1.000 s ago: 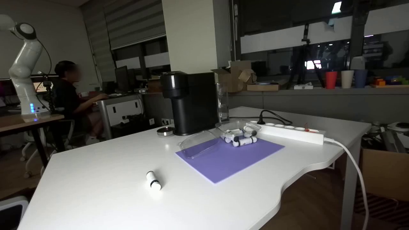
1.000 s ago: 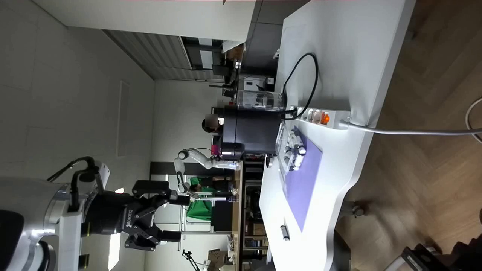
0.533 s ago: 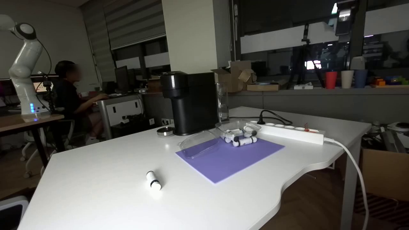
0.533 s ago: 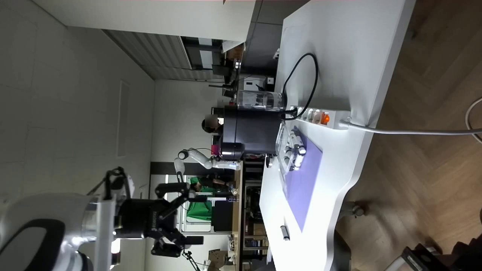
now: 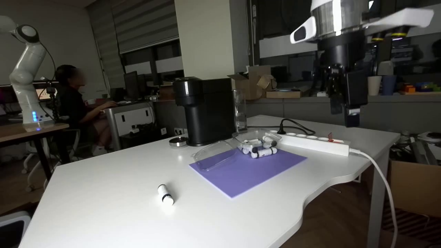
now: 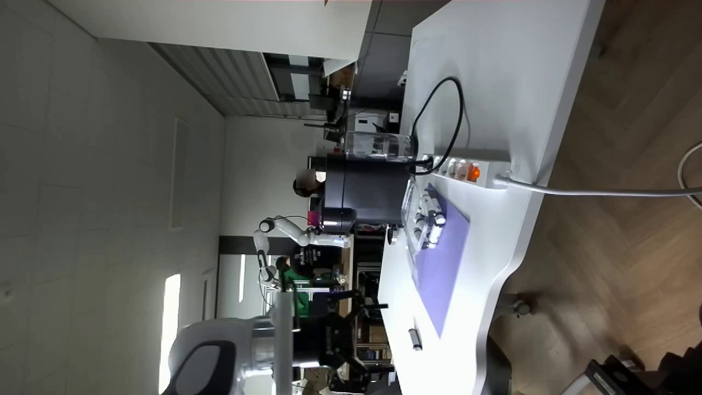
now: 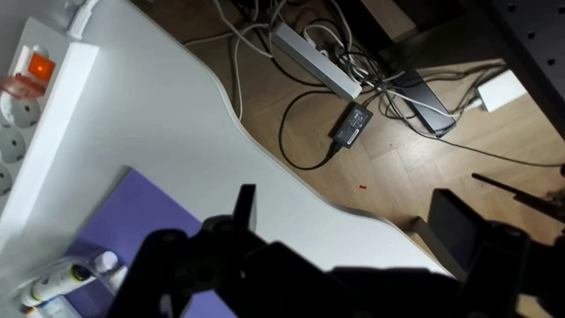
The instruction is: Close the load of the colourless bowl
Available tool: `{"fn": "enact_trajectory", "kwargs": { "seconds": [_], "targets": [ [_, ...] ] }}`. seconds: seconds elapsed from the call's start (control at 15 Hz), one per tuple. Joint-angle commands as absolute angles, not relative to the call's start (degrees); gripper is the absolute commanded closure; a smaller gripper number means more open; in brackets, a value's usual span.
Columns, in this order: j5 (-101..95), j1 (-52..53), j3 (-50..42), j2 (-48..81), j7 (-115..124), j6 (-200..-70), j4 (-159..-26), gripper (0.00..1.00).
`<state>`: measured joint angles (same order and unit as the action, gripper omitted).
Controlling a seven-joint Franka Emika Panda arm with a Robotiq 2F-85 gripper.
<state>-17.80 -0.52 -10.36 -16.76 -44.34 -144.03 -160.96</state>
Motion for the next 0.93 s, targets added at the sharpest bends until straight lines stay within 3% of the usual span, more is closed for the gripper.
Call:
{"fn": "enact_trajectory", "kwargs": {
  "seconds": [0.0,0.2,0.27,0.87],
  "targets": [
    [-29.55,-3.06,-5.56,-5.26,-41.18,-154.97,-159.47,0.00],
    [-45.06,-4.48,-4.08,-0.96,-36.57,-158.31,-155.56,0.00],
    [-38.50,-3.61,-4.82,-2.61,-39.59,-157.69,-158.40,0.00],
    [-38.94,-3.72,-4.68,-1.46,-39.51,-157.95,-157.97,0.00]
  ]
}}
